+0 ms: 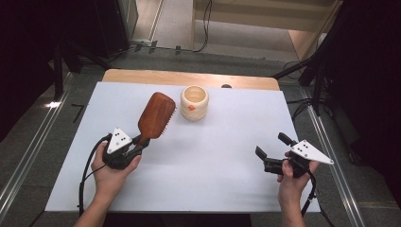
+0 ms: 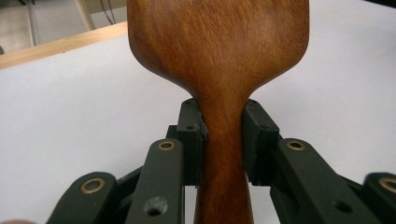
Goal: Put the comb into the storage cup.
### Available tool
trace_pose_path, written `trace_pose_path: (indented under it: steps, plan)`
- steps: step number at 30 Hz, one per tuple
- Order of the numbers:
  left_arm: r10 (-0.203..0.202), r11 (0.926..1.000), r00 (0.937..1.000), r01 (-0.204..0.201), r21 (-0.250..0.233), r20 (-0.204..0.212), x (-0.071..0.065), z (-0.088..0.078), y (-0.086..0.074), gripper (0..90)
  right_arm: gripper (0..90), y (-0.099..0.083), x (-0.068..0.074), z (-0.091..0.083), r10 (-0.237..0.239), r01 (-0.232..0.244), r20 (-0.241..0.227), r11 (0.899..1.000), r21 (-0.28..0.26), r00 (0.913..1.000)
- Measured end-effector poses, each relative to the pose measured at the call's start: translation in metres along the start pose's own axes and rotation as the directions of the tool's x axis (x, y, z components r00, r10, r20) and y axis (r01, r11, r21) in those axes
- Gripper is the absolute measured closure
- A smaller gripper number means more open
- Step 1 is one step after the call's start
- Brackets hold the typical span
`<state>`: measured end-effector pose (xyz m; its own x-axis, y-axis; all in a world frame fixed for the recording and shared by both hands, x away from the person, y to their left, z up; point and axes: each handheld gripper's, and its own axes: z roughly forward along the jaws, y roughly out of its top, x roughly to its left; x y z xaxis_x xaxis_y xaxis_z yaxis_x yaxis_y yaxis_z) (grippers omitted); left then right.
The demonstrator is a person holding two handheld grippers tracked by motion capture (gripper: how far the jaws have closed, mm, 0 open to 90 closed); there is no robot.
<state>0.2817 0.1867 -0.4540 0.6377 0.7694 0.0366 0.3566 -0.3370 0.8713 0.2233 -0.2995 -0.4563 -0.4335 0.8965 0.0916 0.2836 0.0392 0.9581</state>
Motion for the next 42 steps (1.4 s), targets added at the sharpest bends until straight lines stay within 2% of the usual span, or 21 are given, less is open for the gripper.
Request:
trace_pose_path:
  steps: [2,3,4,11,12,15,20,27,30,42]
  plan:
    - [-0.005,1.0,1.0,0.005,-0.007,-0.003,-0.003,0.001,-0.001,72.8,0.0,0.003,0.002,0.002,-0.001,0.001,-0.006,1.0,0.002,1.0]
    - [-0.006,0.9998,1.0,0.006,-0.021,0.001,-0.006,0.001,-0.002,72.8,0.0,0.008,0.008,0.006,-0.017,0.016,0.012,1.0,0.018,0.9998]
    - [-0.005,0.9996,1.0,0.005,-0.027,0.0,-0.008,0.002,-0.003,72.8,0.0,0.011,0.011,0.008,-0.024,0.024,0.01,0.999,0.02,0.9997]
    - [0.004,0.9985,0.9999,-0.003,-0.056,0.01,-0.016,0.002,-0.004,72.8,0.0,0.025,0.026,0.02,-0.015,0.015,-0.026,1.0,0.008,0.9995]
    - [0.006,0.9981,0.9999,-0.006,-0.061,0.009,-0.017,0.002,-0.004,72.8,0.0,0.029,0.03,0.023,-0.004,0.004,-0.05,1.0,-0.004,0.9988]
    - [0.006,0.996,1.0,-0.006,-0.089,0.004,-0.022,0.001,-0.004,72.8,0.0,0.035,0.037,0.027,0.003,-0.004,-0.066,1.0,-0.008,0.9978]
    - [0.015,0.9942,0.9999,-0.014,-0.107,0.002,-0.026,0.0,-0.004,72.8,0.0,0.042,0.046,0.033,0.009,-0.009,-0.098,1.0,-0.007,0.9952]
    - [0.021,0.9901,0.9998,-0.02,-0.139,0.006,-0.034,-0.001,-0.003,72.8,0.0,0.052,0.066,0.041,0.022,-0.022,-0.155,1.0,-0.002,0.9878]
    - [0.025,0.9885,0.9996,-0.023,-0.15,0.014,-0.038,-0.001,-0.002,72.8,0.0,0.057,0.077,0.045,0.033,-0.034,-0.189,0.999,-0.006,0.9814]
    - [0.054,0.9837,0.9981,-0.048,-0.173,0.031,-0.052,-0.003,0.001,72.8,0.0,0.06,0.104,0.063,0.047,-0.047,-0.257,0.999,0.005,0.9653]
